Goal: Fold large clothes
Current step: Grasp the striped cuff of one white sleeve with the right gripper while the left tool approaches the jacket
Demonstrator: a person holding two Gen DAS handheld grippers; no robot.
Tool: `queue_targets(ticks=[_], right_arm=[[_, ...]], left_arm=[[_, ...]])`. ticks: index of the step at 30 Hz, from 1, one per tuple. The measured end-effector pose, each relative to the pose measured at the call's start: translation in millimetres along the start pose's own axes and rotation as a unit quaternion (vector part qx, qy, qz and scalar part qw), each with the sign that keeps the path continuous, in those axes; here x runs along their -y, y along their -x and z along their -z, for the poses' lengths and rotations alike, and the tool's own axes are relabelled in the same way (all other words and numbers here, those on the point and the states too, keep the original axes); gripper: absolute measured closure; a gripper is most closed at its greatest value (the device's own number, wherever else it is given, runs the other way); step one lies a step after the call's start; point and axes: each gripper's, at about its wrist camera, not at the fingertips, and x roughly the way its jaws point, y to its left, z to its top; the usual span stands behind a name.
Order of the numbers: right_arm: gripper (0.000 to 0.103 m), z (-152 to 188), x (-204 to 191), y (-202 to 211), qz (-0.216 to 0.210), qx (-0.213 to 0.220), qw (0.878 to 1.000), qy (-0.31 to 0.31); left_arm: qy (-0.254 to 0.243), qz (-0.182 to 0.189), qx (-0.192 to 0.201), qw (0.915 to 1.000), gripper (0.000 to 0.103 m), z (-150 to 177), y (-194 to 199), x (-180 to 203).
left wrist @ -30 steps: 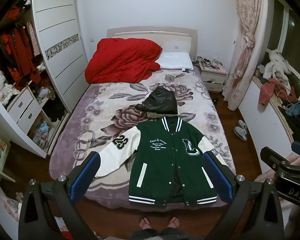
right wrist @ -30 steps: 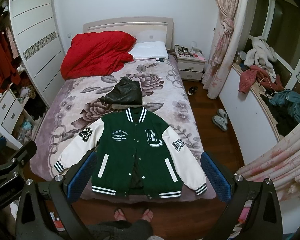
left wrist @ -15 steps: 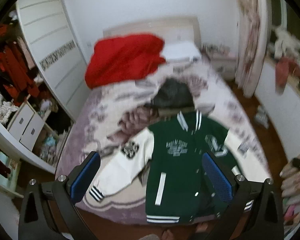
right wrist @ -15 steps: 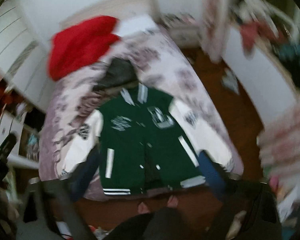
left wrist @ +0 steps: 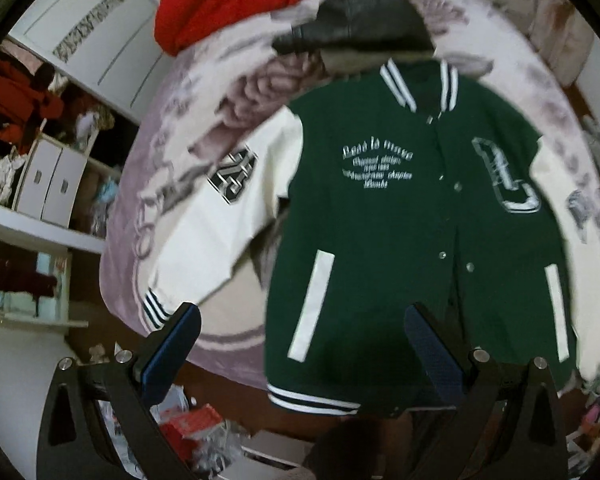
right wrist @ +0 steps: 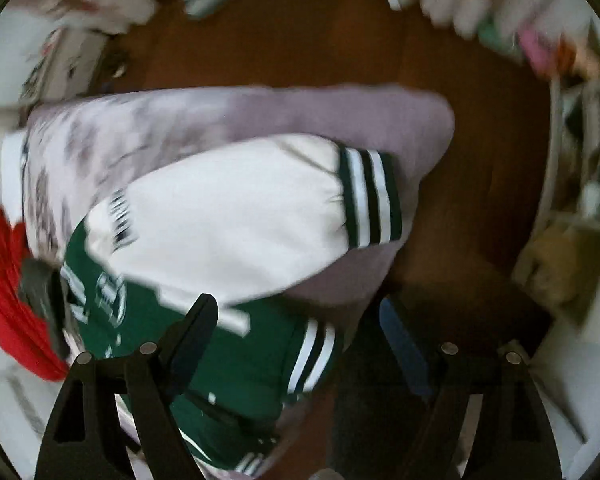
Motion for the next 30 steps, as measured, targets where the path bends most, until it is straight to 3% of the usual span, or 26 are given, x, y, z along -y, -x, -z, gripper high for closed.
queue_targets(ticks=[4, 8, 10, 12, 13, 14, 15, 18, 20, 26, 30], right_arm=[[0.018, -23.5, 69.8, -70.8, -0.023, -0.025, 0.994, -0.1], [0.018, -39.1, 124.2, -133.7, -0.112, -0.039, 0.965, -0.236], [0.019, -38.9, 121.7, -142.6, -0.138, -0.034, 0.955, -0.262], [0.05, -56.9, 121.5, -139.3, -0.119, 0.017, 0.959, -0.257], [0.06, -56.2, 111.0, -133.5, -0.107, 0.033, 0.96, -0.256], [0.078, -65.9, 110.0, -130.1, -0.106, 0.051, 0.96, -0.253], [0.081, -78.6, 108.4, -127.0, -0.113, 0.061, 0.961, -0.246], [0.084, -104.8, 85.1, -91.3, -0.106, 0.087, 0.965, -0.222], [0.085, -143.6, 73.0, -66.1, -0.117, 0.115, 0.966, -0.199], [0.086, -212.8, -36.2, 6.5, -0.114, 0.172, 0.974, -0.089], [0.087, -175.3, -122.3, 56.6, -0.114, 0.192, 0.975, -0.001]], left_arm=[[0.002, -0.006, -0.044, 0.999, 0.0, -15.9, -34.5, 32.0], [-0.041, -0.024, -0.032, 0.9984, 0.0, -32.8, -44.5, 69.1], [-0.071, -0.031, -0.022, 0.9967, 0.0, -41.4, -47.4, 89.4], [-0.088, -0.028, -0.02, 0.9955, 0.0, -48.7, -51.0, 107.1], [-0.091, -0.023, -0.023, 0.9953, 0.0, -52.5, -53.5, 113.8], [-0.091, -0.017, -0.025, 0.9954, 0.0, -58.3, -56.5, 118.2], [-0.092, -0.013, -0.025, 0.9953, 0.0, -62.3, -58.3, 123.5], [-0.089, 0.004, -0.019, 0.9959, 0.0, -75.1, -64.5, 133.5], [-0.08, 0.014, -0.014, 0.9966, 0.0, -82.0, -72.3, 135.4], [-0.038, 0.025, -0.012, 0.9989, 0.0, -93.8, -121.0, 113.7], [0.014, 0.015, -0.011, 0.9997, 0.0, -98.0, -158.2, 67.7]])
